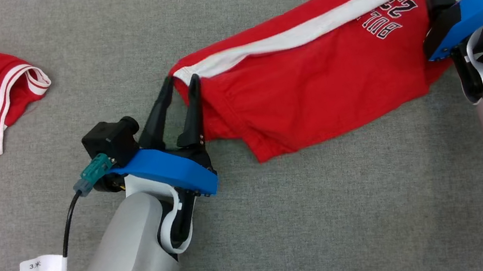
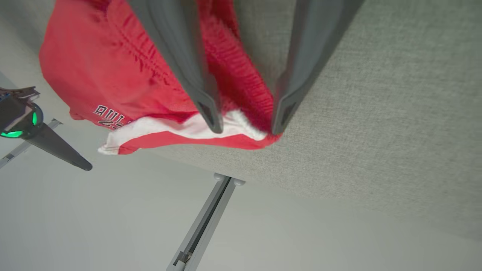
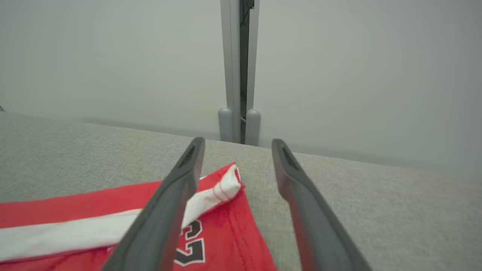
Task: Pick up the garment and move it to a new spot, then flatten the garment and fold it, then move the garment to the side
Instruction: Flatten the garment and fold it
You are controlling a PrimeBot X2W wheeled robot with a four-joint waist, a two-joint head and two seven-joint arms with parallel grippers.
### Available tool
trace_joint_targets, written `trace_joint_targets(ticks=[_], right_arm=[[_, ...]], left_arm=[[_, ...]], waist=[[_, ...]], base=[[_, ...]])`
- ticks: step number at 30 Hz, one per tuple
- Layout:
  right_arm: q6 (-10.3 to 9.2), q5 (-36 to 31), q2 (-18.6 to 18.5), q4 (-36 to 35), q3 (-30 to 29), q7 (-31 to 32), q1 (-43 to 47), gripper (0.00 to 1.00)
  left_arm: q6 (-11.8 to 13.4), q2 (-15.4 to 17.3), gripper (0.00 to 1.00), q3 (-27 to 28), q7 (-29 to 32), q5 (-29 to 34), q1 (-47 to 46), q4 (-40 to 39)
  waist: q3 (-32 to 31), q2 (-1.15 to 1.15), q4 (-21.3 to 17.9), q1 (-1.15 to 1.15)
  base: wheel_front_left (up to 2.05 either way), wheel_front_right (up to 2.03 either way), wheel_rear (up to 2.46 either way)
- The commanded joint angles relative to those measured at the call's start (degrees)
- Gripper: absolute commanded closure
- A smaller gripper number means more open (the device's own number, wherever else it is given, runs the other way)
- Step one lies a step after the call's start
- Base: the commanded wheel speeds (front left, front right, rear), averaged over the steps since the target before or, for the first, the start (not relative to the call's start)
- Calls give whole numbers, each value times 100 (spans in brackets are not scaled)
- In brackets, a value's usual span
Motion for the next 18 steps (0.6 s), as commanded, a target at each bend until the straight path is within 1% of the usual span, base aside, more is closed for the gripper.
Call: trace_joint_targets(ticks=[1, 5, 8, 11, 18], right_arm=[[-2, -21, -4, 46, -42, -42, -82, 0], [-2, -91, -39, 218, -72, -122, 40, 0], [-2, -128, -145, 359, -28, -140, 179, 0], [-2, -169, -215, 633, -33, -127, 326, 0], [-1, -18, -132, 1445, 247, 253, 553, 0]], left_arm=[[17, 9, 0, 58, -28, 23, -7, 5], [17, 12, 0, 326, -28, 150, 254, -5], [17, 14, 0, 515, -28, 311, 463, -66], [16, 7, 0, 678, -28, 491, 679, -123], [16, -92, 0, 881, -28, 669, 989, -224]], waist=[[8, 0, 6, -2], [-65, 0, -26, -2], [-133, 0, -45, -2], [-189, 0, -56, -2], [-285, 0, -9, -2]], base=[[0, 0, 0], [0, 0, 0], [0, 0, 0], [0, 0, 0], [0, 0, 0]])
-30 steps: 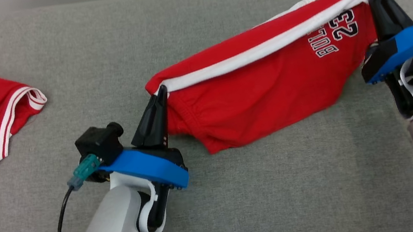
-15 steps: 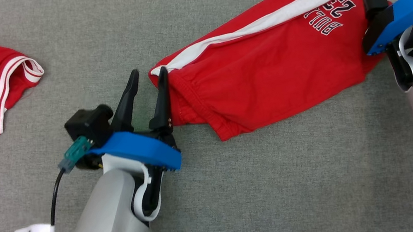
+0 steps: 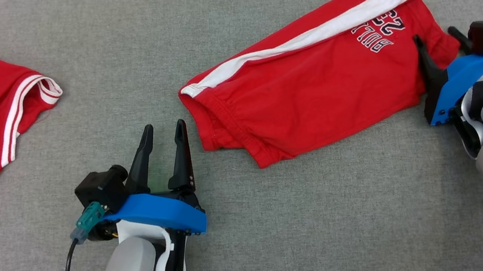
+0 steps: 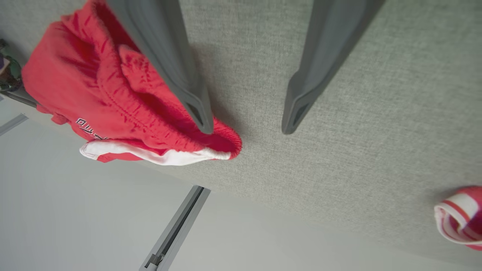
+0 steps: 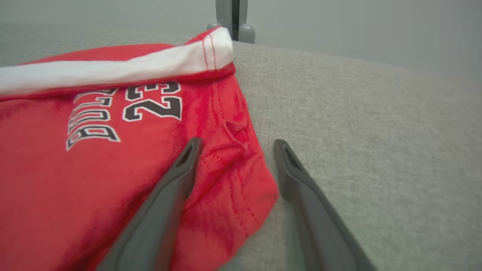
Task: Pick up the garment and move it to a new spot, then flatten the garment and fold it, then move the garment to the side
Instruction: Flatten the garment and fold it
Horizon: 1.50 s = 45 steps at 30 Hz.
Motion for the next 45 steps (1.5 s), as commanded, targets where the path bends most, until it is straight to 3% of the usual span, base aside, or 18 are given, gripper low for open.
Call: trace_joint_targets(ticks=[1, 2, 3, 14, 24, 28, 31, 38, 45], right_arm=[[0, 62, 23, 201, 39, 109, 179, 23], [0, 125, 15, 295, 17, 136, 214, 67], [0, 212, 20, 362, -26, 128, 245, 100], [-3, 1003, 48, 144, -535, -349, 1136, 100], [-2, 1618, -2, -781, -617, -358, 2938, 100], [-1, 1706, -63, -1007, -711, -358, 3286, 100], [0, 1589, -46, -1556, -673, -358, 3217, 100], [0, 1403, 312, -2582, 263, -354, 2780, 100], [0, 1535, 617, -2398, 1646, -355, 2503, 100]], left_arm=[[15, -4, 0, 50, -27, 41, 64, -32], [15, -11, 0, 53, -27, 73, 101, -32], [15, -16, 0, 55, -27, 90, 130, -26], [15, -17, 0, 215, -27, 433, 870, 127], [15, -99, 0, 48, -27, 468, 1712, 154], [15, -122, 0, -41, -27, 422, 1866, 138], [15, -131, 0, -151, -27, 401, 1892, 119], [15, -139, 0, -232, -27, 374, 1809, 166], [15, -144, 0, -235, -27, 317, 1887, 207]], waist=[[-20, 0, 4, 1], [-44, 0, 6, 1], [-75, 0, 7, 1], [-974, 0, -165, 1], [-1884, 0, -258, 1], [-2017, 0, -205, 1], [-2002, 0, -106, 1], [-1945, 0, 228, 1], [-1956, 0, 673, 1]], base=[[0, 0, 0], [0, 0, 0], [0, 0, 0], [0, 0, 0], [0, 0, 0], [0, 0, 0], [0, 0, 0], [0, 0, 0], [0, 0, 0]])
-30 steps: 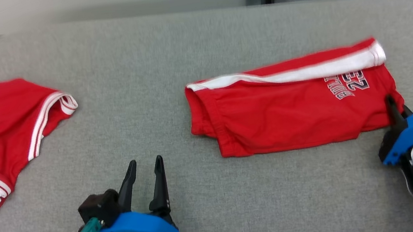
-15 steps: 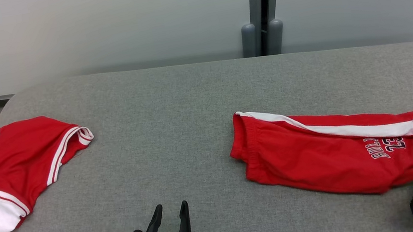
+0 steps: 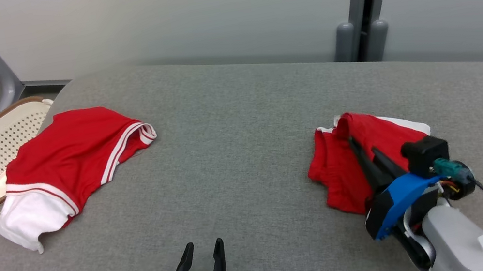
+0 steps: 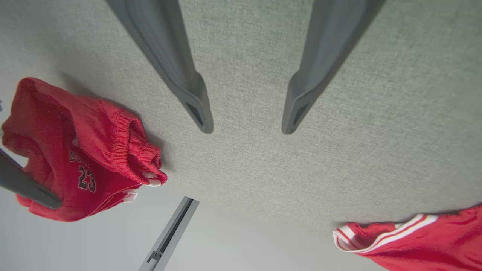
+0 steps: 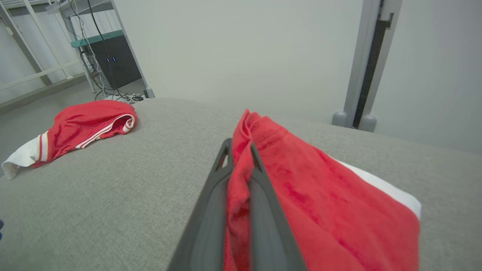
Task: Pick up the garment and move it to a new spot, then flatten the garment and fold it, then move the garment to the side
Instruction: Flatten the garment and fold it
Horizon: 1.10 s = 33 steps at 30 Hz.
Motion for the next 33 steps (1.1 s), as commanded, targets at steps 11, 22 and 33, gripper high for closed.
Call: trace_joint_targets(ticks=[11, 22, 33], right_arm=[[0, 73, 53, 876, 501, -17, -99, 0], [0, -324, 53, -108, -813, -17, 850, 0], [0, -553, 59, -381, -1422, -17, 1674, 0]], left_arm=[[14, 28, 0, 247, -27, 83, 63, 122], [97, 79, 0, 882, -27, 1034, 84, -20], [306, 38, 0, 1160, -27, 1949, 540, -373]], waist=[[-7, 0, 67, 0], [-270, 0, -717, 0], [-456, 0, -1129, 0]], base=[[0, 0, 0], [0, 0, 0], [0, 0, 0]])
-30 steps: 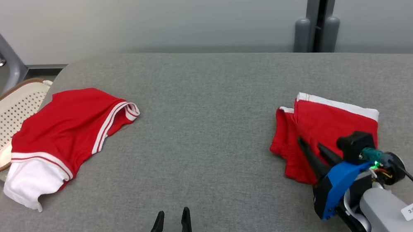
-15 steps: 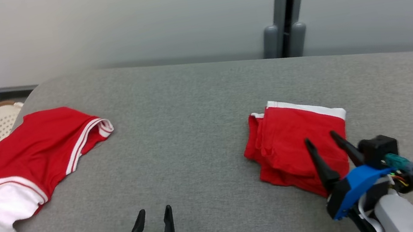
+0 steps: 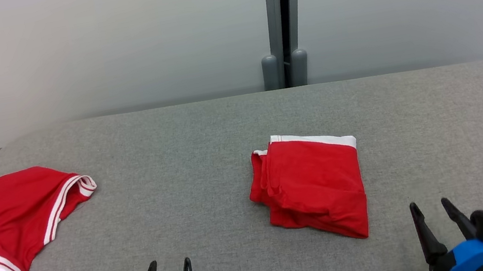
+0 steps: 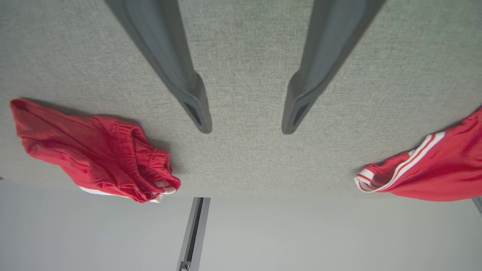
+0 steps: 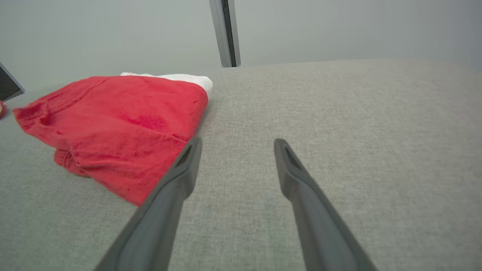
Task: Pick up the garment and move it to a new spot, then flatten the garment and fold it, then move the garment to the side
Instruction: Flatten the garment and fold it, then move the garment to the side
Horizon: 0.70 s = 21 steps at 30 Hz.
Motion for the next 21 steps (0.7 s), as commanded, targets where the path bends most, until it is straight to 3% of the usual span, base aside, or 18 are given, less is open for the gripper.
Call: trace_joint_targets(ticks=[1, 11, 21], right_arm=[[0, 33, -6, 33, -6, -18, 127, 0], [0, 193, -6, 221, 142, -18, 323, 0], [0, 156, -8, 683, 252, -19, -577, 0]], left_arm=[[29, 1, 0, 36, -27, 58, 92, -42], [42, -34, 0, -27, -27, 201, 274, -158], [-23, -35, 0, -234, -27, 24, -1, -228]], waist=[[-51, 0, -59, 0], [-56, 0, -91, 0], [412, 0, 202, 0]], base=[[0, 0, 0], [0, 0, 0], [0, 0, 0]])
